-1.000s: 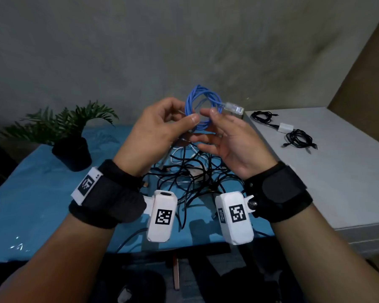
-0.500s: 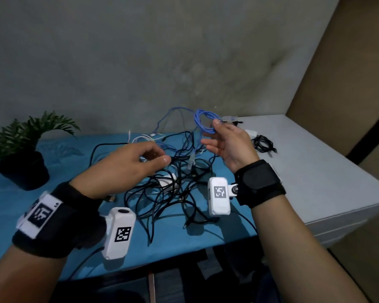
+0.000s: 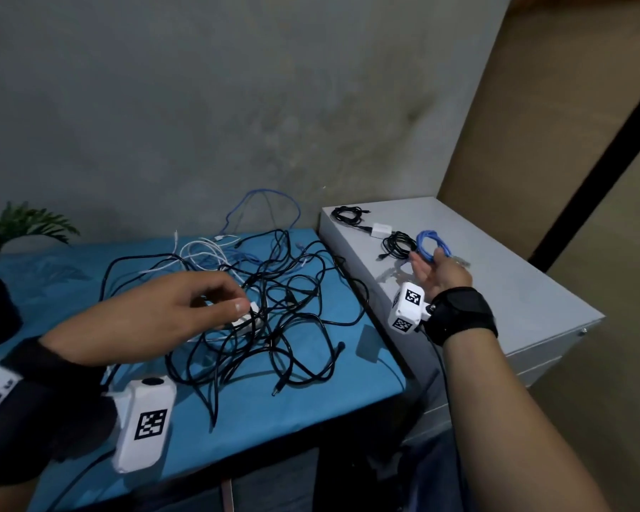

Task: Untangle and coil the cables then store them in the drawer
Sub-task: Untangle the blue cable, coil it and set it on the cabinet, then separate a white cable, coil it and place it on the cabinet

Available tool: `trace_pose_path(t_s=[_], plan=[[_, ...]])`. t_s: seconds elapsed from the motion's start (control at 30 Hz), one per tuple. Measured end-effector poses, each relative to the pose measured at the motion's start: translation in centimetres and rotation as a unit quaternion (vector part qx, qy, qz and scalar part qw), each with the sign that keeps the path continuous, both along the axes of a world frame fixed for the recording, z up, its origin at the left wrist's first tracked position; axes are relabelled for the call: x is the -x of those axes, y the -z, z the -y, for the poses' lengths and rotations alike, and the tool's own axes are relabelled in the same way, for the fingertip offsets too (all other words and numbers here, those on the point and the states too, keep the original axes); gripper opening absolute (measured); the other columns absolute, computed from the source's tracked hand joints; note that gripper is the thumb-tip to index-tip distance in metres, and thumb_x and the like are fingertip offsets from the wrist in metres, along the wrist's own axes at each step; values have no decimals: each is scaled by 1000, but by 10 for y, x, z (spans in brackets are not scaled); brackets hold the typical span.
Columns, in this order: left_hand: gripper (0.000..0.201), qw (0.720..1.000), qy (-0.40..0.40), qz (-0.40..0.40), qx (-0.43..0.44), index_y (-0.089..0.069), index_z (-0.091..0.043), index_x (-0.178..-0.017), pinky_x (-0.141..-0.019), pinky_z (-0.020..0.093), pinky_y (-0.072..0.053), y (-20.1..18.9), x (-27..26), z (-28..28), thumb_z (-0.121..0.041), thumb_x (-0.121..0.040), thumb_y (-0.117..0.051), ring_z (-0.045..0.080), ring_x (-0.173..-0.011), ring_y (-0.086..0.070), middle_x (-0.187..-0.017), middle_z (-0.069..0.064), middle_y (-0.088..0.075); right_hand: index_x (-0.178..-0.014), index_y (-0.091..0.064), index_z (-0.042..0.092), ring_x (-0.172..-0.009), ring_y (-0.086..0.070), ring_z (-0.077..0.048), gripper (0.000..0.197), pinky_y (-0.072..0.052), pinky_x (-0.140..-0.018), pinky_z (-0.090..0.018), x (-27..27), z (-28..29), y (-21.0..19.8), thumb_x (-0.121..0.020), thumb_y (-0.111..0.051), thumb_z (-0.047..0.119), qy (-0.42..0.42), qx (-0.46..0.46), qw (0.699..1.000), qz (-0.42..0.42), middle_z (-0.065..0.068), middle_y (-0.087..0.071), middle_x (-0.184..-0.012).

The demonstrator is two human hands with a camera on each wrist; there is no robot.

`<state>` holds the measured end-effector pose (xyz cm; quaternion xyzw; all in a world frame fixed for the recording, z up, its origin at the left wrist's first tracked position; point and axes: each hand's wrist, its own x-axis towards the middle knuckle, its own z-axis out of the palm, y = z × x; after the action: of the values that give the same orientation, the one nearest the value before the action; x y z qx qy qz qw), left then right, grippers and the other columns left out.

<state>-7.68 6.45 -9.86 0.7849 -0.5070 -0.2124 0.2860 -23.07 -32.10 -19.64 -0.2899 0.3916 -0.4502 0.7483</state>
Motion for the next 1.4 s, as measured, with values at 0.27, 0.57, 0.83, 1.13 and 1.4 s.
trace_pose_path(t_s=[0.27, 0.57, 0.83, 1.13, 1.4], plan=[[58, 1000, 19, -10, 1, -66, -47, -104, -93, 41, -53, 3, 0, 3, -88, -67, -47, 5, -92, -70, -99, -16, -72, -119, -56, -1, -74, -68, -25, 19, -59, -60, -37, -1, 7, 18, -106, -51, 13, 5, -18, 998, -58, -17, -70, -80], [68, 1000, 23, -15, 9, -66, -49, -106, -73, 15, -51, 9, -11, -5, -97, -62, -46, 4, -89, -69, -97, -17, -72, -118, -59, 8, -56, -60, -26, 28, -53, -57, -30, 0, -1, 8, -94, -66, 23, -126, 83, 940, -307, -16, -62, -84], [71, 1000, 14, -23, 5, -66, -47, -104, -77, 20, -54, 11, -17, -16, -99, -59, -46, 5, -87, -69, -94, -13, -73, -115, -65, 9, -64, -63, -20, 35, -48, -58, -28, -17, -46, -19, -96, -65, 38, -246, 312, 816, -419, -8, -71, -91], [51, 1000, -3, -2, 1, -68, -41, -101, -91, 44, -53, 13, -28, -16, -80, -75, -49, 9, -89, -69, -95, -11, -73, -100, -69, 18, -61, -66, -12, 44, -53, -64, -27, -48, -167, -31, -89, -67, 60, -548, 501, 518, -425, -1, -73, -77], [26, 993, -17, 66, -102, -68, -39, -97, -82, 36, -53, 39, -22, -2, -63, -86, -65, 5, -81, -63, -90, -12, -68, -105, -69, 22, -68, -58, -4, 46, -46, -64, -28, -56, -197, -35, -92, -57, 64, -547, 571, 452, -413, 9, -61, -84]])
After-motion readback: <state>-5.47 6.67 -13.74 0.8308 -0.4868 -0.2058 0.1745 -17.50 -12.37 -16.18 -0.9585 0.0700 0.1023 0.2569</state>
